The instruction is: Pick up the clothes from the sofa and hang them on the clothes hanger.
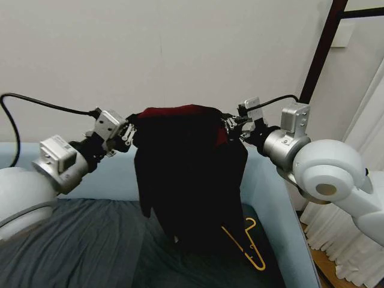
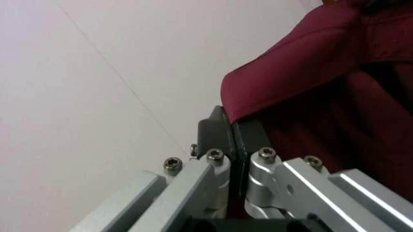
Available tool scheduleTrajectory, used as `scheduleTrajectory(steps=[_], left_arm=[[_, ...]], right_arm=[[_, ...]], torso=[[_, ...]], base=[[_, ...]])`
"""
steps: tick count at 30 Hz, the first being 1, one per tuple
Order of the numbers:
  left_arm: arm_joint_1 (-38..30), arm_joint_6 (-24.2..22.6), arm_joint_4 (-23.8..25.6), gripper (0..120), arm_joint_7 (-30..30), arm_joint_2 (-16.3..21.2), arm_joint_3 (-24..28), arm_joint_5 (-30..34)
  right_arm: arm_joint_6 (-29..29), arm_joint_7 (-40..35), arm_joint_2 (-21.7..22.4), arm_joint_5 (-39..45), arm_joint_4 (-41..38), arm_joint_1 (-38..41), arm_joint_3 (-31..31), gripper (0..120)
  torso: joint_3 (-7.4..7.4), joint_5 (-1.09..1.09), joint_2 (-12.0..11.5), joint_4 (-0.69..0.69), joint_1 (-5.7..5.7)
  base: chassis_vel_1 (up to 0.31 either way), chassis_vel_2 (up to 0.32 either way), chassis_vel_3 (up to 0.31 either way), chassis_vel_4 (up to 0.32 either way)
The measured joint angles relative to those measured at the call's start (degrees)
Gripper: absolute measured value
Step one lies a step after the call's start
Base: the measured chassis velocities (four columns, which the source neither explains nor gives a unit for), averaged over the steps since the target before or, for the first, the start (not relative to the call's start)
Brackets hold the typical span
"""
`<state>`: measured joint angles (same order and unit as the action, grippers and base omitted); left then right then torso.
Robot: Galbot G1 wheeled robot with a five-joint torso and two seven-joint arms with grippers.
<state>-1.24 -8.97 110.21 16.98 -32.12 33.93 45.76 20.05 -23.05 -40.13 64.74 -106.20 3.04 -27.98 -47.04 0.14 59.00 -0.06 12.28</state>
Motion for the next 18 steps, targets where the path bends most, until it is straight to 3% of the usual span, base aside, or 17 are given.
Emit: scheduleTrajectory(steps=[4,6,7,8,11,12,15,18], left_arm=[[5.33,-2.63,8.61,0,0.25,6.52,-7.14,1.51],[11.03,-3.56,14.56,0,-0.62,12.20,-15.33,2.53],[14.28,-3.77,17.53,0,-0.89,15.87,-20.15,3.22],[14.28,-3.77,17.53,0,-0.89,15.87,-20.15,3.22],[17.67,-3.69,22.81,0,-1.07,24.40,-25.85,5.97],[17.53,-3.52,23.67,0,-1.03,26.40,-26.75,6.96],[16.78,-3.38,24.17,0,-1.01,28.74,-27.54,8.17],[17.28,-3.40,23.23,0,-1.02,28.11,-27.01,7.74]], right_arm=[[4.49,-3.73,2.31,4.17,-7.82,-1.74,3.46,0],[6.58,-5.51,3.01,7.86,-12.15,-2.23,5.40,0],[7.17,-6.04,2.95,9.46,-13.65,-2.21,6.10,0],[7.17,-6.04,2.95,9.46,-13.65,-2.21,6.10,0],[8.44,-7.44,3.27,12.82,-17.51,-2.21,8.51,0],[8.88,-7.88,3.40,13.86,-18.65,-2.21,9.29,0],[9.54,-8.55,3.45,15.75,-20.16,-2.17,10.45,0],[9.63,-8.62,2.80,15.79,-19.46,-2.68,9.88,0]], torso=[[0.01,0.00,0.01,-0.02,0.00],[0.01,-0.02,0.01,-0.08,0.00],[0.01,-0.01,0.01,-0.01,0.00],[0.01,-0.01,0.01,-0.01,0.00],[0.01,-0.01,0.01,0.06,-0.01],[0.02,-0.01,0.02,0.03,-0.01],[0.01,0.01,0.02,-0.04,-0.01],[0.00,0.02,0.02,-0.04,-0.01]], base=[[0.000,0.000,0.000,0.000],[0.000,0.000,0.000,0.000],[0.000,0.000,0.000,0.000],[0.000,0.000,0.000,0.000],[0.000,0.000,0.000,0.000],[0.000,0.000,0.000,0.000],[0.000,0.000,0.000,0.000],[0.000,0.000,0.000,0.000]])
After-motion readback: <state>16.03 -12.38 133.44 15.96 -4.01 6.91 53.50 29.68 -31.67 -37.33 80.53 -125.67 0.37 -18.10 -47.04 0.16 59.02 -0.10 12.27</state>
